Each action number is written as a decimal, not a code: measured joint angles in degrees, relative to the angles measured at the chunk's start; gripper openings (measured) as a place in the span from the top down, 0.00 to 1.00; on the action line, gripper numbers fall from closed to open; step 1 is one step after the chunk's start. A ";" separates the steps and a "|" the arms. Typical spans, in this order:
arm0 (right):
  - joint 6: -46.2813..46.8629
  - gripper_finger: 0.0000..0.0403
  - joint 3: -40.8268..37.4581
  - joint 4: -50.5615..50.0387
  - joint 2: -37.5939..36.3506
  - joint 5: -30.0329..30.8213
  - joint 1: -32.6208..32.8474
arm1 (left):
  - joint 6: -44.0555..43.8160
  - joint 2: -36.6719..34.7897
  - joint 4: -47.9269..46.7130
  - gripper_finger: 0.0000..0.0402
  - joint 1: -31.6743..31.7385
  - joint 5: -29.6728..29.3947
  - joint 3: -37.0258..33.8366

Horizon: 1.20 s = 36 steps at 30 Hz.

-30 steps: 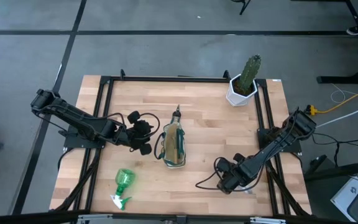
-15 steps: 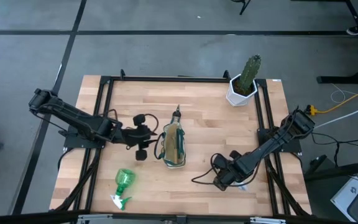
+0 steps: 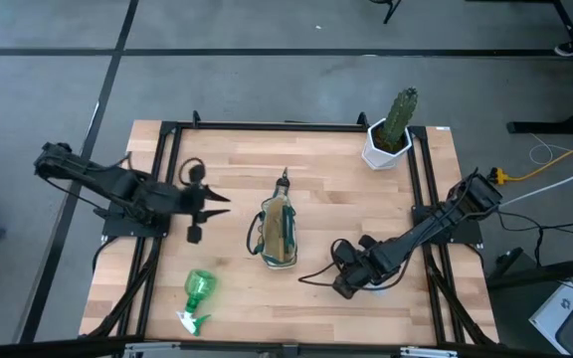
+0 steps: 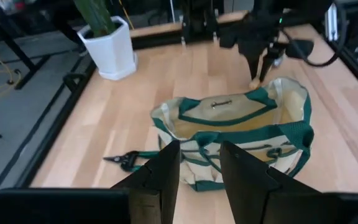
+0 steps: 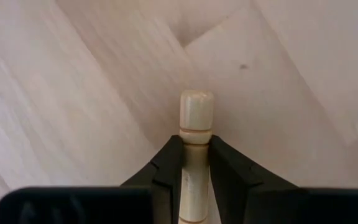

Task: Pick & Place Garden tools in Gardening bag
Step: Put the brown trowel into the gardening bag

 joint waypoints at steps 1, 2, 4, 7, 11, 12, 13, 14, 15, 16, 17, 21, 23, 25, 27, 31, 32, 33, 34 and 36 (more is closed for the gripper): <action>-0.09 0.83 0.00 -0.10 0.00 0.02 -0.36 | 0.08 -1.06 -0.24 0.72 0.00 -0.11 0.00; -0.21 0.83 0.00 -0.33 0.00 0.03 -0.78 | 0.05 -2.10 -0.68 0.72 0.00 -0.11 0.00; -0.80 0.83 0.00 -0.93 0.02 0.03 -1.65 | -0.20 -3.76 -0.90 0.72 0.00 -0.16 0.00; -3.02 0.83 0.00 -1.38 0.02 -0.10 -3.09 | -1.22 -5.24 -0.53 0.72 0.00 -0.16 0.00; -6.46 0.83 0.00 -2.84 0.02 -0.99 -5.22 | -1.30 -5.95 -0.46 0.73 0.00 -0.14 0.00; -7.42 0.83 0.00 -3.37 0.02 -1.11 -5.79 | -1.30 -5.97 -0.46 0.73 0.00 -0.06 0.00; -8.45 0.83 0.00 -4.07 0.02 -1.10 -6.35 | -1.31 -5.96 -0.46 0.73 0.00 0.07 0.00; -9.64 0.83 0.00 -4.77 0.02 -1.10 -6.94 | -1.30 -5.93 -0.46 0.73 0.00 0.10 0.00; -10.92 0.83 0.02 -5.43 0.02 -1.25 -7.49 | -1.31 -5.91 -0.46 0.73 0.00 0.11 0.00; -12.16 0.84 0.04 -6.26 -0.04 -1.57 -8.07 | -1.30 -5.91 -0.46 0.73 0.00 0.11 0.00; -13.30 0.84 0.04 -7.21 -0.28 -1.81 -8.55 | -1.32 -5.91 -0.44 0.73 0.00 0.11 0.00; -16.74 0.88 0.00 -9.82 -2.21 -1.81 -10.25 | -1.32 -5.91 -0.46 0.72 0.00 0.11 0.00; -18.14 0.90 0.00 -10.79 -3.91 -0.61 -10.83 | -1.32 -5.91 -0.44 0.72 0.00 0.12 0.00; -19.47 0.92 0.00 -11.09 -5.54 0.17 -11.44 | -1.32 -5.88 -0.46 0.72 0.00 0.12 0.00; -20.21 0.94 0.00 -11.86 -7.14 0.85 -12.03 | -1.32 -5.88 -0.44 0.72 0.01 0.13 0.00; -21.38 0.95 0.00 -13.06 -9.37 0.89 -12.84 | -1.32 -5.88 -0.43 0.73 0.00 0.13 0.00; -21.46 0.95 0.00 -13.49 -9.55 0.89 -12.93 | -1.32 -5.86 -0.46 0.73 0.01 0.15 0.00; -21.51 0.95 0.00 -13.81 -9.64 0.91 -13.01 | -1.32 -5.88 -0.45 0.72 0.00 0.15 0.00; -21.51 0.95 0.00 -14.07 -9.64 0.88 -13.07 | -1.32 -5.88 -0.43 0.72 0.00 0.15 0.00; -21.51 0.95 0.00 -14.15 -9.64 0.73 -13.07 | -1.32 -5.87 -0.44 0.72 0.00 0.15 0.00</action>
